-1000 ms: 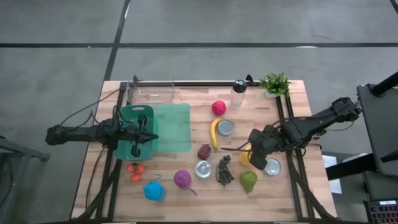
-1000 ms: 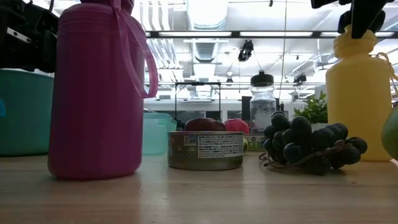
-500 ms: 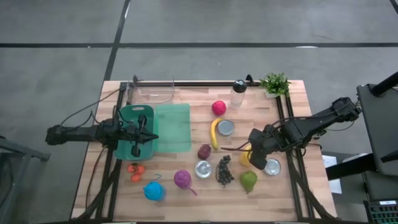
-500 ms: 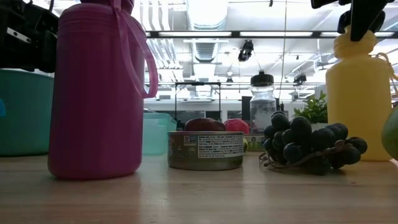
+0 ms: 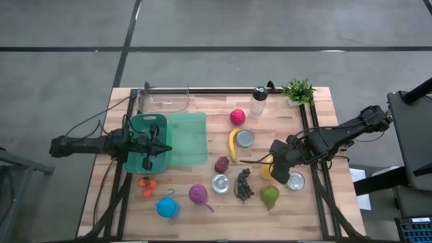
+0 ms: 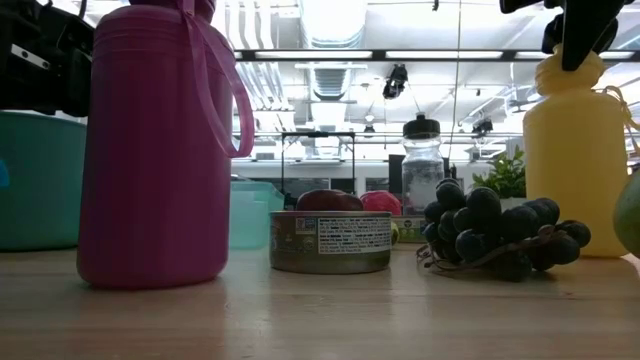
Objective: Pick & Place Food Item
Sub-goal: Put the yellow water bottle into the transparent bin
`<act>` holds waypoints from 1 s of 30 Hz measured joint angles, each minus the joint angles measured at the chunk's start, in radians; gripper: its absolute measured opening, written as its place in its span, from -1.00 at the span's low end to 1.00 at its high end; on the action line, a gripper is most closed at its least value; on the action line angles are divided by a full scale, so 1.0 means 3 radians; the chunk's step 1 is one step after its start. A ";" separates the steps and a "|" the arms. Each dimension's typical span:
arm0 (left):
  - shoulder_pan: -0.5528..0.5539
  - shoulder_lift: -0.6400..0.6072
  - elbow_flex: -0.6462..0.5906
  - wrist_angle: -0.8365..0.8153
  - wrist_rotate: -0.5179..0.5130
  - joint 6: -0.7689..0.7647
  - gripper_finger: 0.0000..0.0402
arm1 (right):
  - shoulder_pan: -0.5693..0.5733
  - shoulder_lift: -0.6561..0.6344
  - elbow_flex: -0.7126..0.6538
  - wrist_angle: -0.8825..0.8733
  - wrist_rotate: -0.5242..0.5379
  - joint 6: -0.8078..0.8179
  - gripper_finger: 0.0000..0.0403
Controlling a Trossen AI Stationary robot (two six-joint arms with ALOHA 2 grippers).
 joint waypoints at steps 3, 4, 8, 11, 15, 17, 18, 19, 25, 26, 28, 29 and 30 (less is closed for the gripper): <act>0.0001 0.0000 -0.0001 0.0000 -0.0001 -0.0001 -1.00 | 0.0000 0.0000 0.0004 -0.0003 -0.0001 -0.0015 0.15; 0.0000 0.0000 0.0000 0.0000 -0.0001 -0.0001 -1.00 | 0.0000 0.0000 0.0020 -0.0008 -0.0002 -0.0028 0.15; 0.0000 0.0000 0.0000 0.0000 0.0000 0.0000 -1.00 | 0.0001 0.0000 0.0087 -0.0031 0.0002 -0.0062 0.10; 0.0001 0.0000 -0.0001 0.0000 0.0000 -0.0001 -1.00 | 0.0001 0.0001 0.0149 -0.0071 0.0030 -0.0079 0.05; 0.0000 0.0000 0.0000 0.0000 -0.0001 0.0000 -1.00 | 0.0001 0.0001 0.0280 -0.0158 0.0099 -0.0153 0.07; 0.0000 0.0000 0.0000 0.0000 0.0000 -0.0001 -1.00 | 0.0001 0.0001 0.0379 -0.0226 0.0200 -0.0222 0.11; 0.0000 0.0000 -0.0001 0.0000 0.0000 -0.0001 -1.00 | 0.0003 0.0001 0.0437 -0.0255 0.0276 -0.0261 0.14; 0.0001 0.0000 -0.0001 0.0000 -0.0001 0.0000 -1.00 | 0.0003 0.0001 0.0496 -0.0278 0.0364 -0.0299 0.15; 0.0001 0.0000 -0.0001 0.0000 -0.0001 -0.0001 -1.00 | -0.0027 0.0001 0.0895 -0.0351 0.0984 -0.0639 0.10; 0.0001 0.0000 0.0000 0.0000 -0.0001 -0.0001 -1.00 | -0.0041 0.0001 0.0956 -0.0349 0.1065 -0.0698 0.08; 0.0000 0.0000 -0.0001 0.0000 -0.0001 -0.0001 -1.00 | -0.0102 0.0001 0.1064 -0.0344 0.1257 -0.0801 0.06; 0.0000 0.0000 0.0000 0.0000 -0.0001 -0.0001 -1.00 | -0.0137 0.0001 0.1116 -0.0343 0.1341 -0.0839 0.06; 0.0000 0.0000 -0.0001 0.0000 0.0000 -0.0001 -1.00 | -0.0177 0.0001 0.1166 -0.0342 0.1396 -0.0880 0.06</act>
